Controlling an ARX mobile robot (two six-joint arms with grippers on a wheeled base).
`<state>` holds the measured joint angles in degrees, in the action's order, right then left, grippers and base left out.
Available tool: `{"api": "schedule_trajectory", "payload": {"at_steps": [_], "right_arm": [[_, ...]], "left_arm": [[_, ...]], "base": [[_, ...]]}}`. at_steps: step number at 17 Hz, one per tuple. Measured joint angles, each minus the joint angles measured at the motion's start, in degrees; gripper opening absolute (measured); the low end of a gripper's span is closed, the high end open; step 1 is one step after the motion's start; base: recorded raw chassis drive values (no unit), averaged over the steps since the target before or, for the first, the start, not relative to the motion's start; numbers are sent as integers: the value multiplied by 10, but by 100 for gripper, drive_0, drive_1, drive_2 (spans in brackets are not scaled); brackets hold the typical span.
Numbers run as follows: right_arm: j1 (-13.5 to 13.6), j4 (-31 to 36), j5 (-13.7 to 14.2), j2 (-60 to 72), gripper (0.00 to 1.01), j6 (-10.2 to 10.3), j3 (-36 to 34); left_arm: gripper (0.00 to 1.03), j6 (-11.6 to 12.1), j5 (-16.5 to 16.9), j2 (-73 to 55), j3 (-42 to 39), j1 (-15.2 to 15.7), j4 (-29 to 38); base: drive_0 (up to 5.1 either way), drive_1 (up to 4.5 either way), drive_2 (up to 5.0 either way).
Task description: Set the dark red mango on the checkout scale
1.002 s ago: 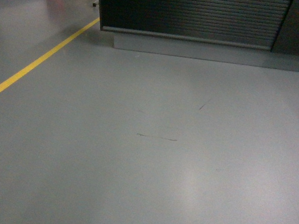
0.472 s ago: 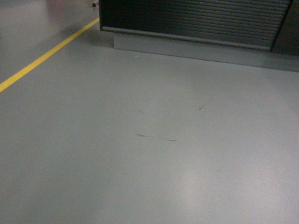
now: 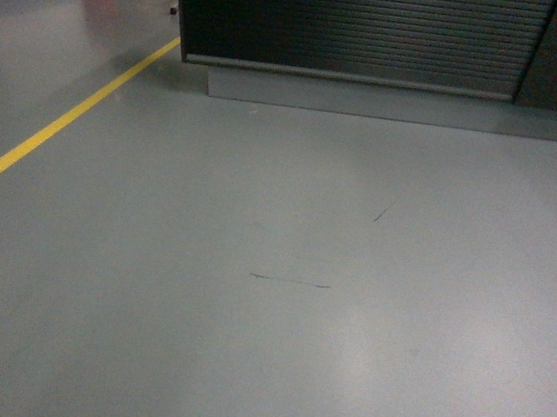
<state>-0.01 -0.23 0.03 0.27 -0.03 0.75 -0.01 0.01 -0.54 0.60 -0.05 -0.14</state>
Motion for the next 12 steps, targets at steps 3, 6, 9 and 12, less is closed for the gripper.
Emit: {"api": "schedule_trajectory", "payload": {"at_steps": [3, 6, 9, 12], "right_arm": [[0, 1, 0, 0, 98, 0, 0], [0, 0, 0, 0, 98, 0, 0], [0, 0, 0, 0, 98, 0, 0], [0, 0, 0, 0, 98, 0, 0]], "left_arm": [[98, 0, 0, 0, 0, 0, -1], [98, 0, 0, 0, 0, 0, 0], [98, 0, 0, 0, 0, 0, -1], [98, 0, 0, 0, 0, 0, 0]], "base": [[7, 363, -349], [7, 363, -349], [7, 363, -349], [7, 363, -349]]}}
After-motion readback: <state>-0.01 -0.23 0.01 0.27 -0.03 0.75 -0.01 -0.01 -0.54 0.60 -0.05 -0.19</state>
